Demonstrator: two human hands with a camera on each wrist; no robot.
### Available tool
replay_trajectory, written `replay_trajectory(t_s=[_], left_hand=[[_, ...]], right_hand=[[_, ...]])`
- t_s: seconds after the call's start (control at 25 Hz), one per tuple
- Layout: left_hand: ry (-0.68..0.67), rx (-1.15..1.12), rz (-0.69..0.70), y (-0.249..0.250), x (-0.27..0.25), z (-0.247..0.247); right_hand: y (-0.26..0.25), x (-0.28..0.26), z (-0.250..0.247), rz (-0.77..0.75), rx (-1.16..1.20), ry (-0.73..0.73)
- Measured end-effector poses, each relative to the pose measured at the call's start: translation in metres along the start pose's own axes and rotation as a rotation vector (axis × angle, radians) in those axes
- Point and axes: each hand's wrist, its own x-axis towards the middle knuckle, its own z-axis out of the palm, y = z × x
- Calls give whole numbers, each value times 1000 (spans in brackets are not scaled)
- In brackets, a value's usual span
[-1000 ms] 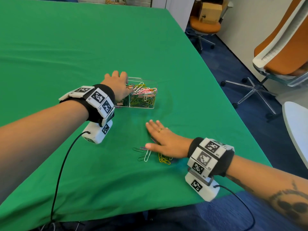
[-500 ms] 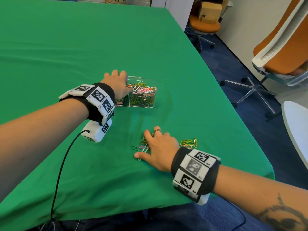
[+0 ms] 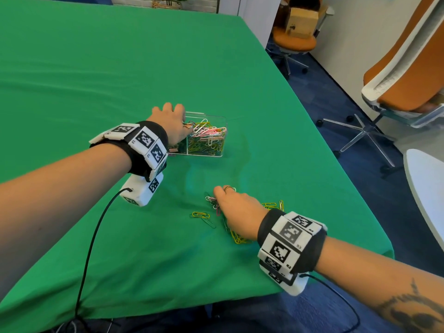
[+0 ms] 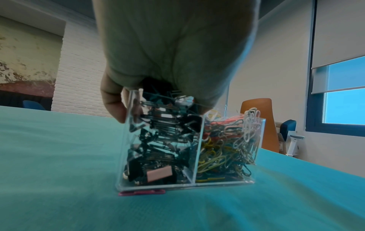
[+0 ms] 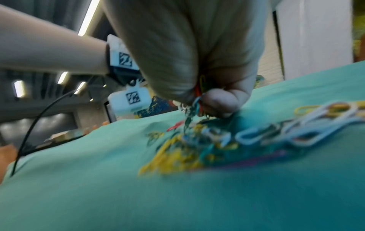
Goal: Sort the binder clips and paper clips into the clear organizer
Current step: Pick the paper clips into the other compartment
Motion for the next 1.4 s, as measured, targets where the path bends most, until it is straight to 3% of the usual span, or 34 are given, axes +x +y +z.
replay_trajectory(t_s=[0.12,0.36,0.68,0.84,1.04,1.16,1.24,1.28,1.4], left_hand=[[-1,0,0,0,-1,-1],[-2,-67,-39,4,-7,-6],[25,-125,-54,4,-8,-4],[24,-125,-48,5,-8,-4],[22,-112,-50,6,-11,-6],[15,-96,-39,7,-11,-7],[13,-104,-41,7,-11,-7],[14,-108,-43,7,-12,-7],[-9,-96,-39,6,-12,-8]], right_hand=[[17,5,-14,33,95,44],[32,55,-92,60,102,353],[18,106,-106,-61,-239,369],[31,106,-114,-50,36,449],[36,99,-121,-80,267,427],[62,84,-124,-44,408,590],[83,72,-113,52,368,657],[90,69,-102,90,275,576],[85,63,-59,63,66,95]])
